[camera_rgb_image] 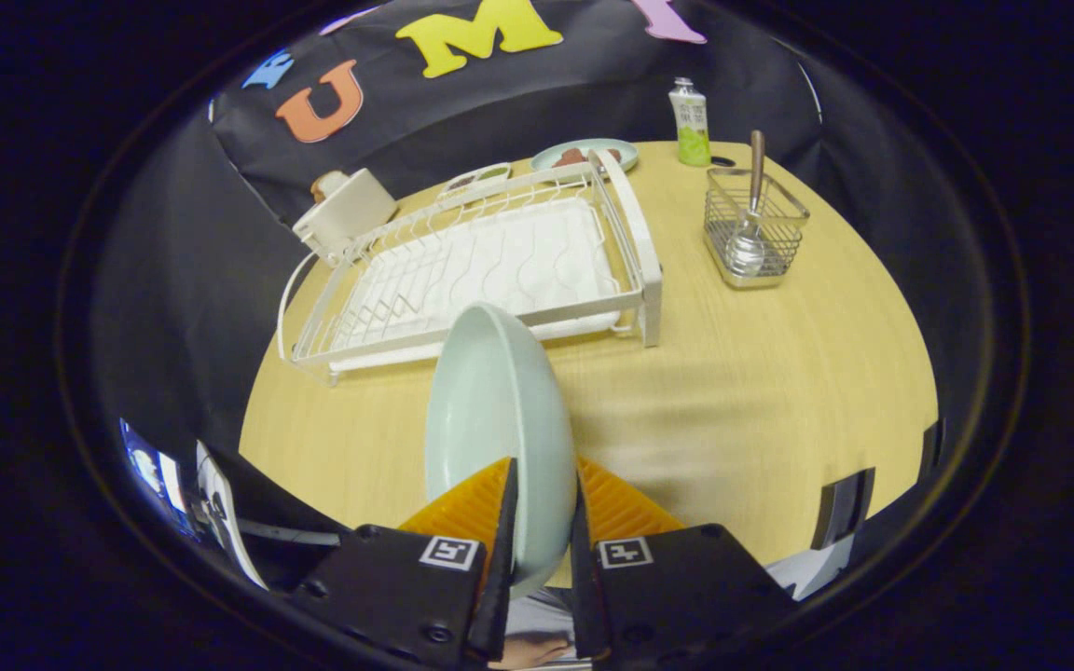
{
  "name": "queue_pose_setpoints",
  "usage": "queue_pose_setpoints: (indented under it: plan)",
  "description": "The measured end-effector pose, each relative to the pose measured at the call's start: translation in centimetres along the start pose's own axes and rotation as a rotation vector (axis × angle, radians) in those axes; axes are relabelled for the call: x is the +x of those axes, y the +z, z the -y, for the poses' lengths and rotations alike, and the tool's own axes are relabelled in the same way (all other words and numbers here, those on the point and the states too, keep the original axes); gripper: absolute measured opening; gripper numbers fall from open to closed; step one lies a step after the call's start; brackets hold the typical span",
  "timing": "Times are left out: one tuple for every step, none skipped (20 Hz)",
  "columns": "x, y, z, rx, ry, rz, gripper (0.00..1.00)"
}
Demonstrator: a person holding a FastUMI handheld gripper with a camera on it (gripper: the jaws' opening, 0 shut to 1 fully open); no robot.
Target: Take the plate from the dish rack, then take the spoon from the basket and place it into the plate.
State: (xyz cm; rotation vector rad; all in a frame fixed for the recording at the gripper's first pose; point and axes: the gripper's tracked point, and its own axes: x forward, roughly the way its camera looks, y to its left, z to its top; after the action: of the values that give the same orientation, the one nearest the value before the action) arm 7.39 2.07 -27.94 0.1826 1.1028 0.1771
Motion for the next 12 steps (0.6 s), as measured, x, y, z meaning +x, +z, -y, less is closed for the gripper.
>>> queue_pose_setpoints:
  plan:
    - [0.3, -0.3, 0.4, 0.012, 0.011, -0.004, 0.35]
    - [0.4, -0.5, 0.5, 0.028, 0.035, -0.009, 0.39]
    - [0.6, -0.8, 0.8, 0.043, 0.051, -0.020, 0.40]
    - [0.8, -0.9, 1.0, 0.056, 0.065, -0.026, 0.40]
    - [0.9, -1.0, 1.4, 0.057, 0.062, -0.029, 0.40]
    - [1.1, -1.1, 1.7, 0.047, 0.048, -0.031, 0.42]
    - [1.3, -1.3, 2.1, 0.035, 0.034, -0.027, 0.43]
    - [1.4, -1.2, 2.3, 0.021, 0.034, -0.014, 0.48]
    - [1.6, -1.2, 2.3, 0.017, 0.037, -0.001, 0.51]
    - [1.8, -1.1, 2.5, 0.018, 0.036, 0.009, 0.53]
    - [1.9, -1.1, 2.4, 0.015, 0.041, 0.019, 0.54]
    - [2.0, -1.1, 2.5, 0.011, 0.042, 0.026, 0.55]
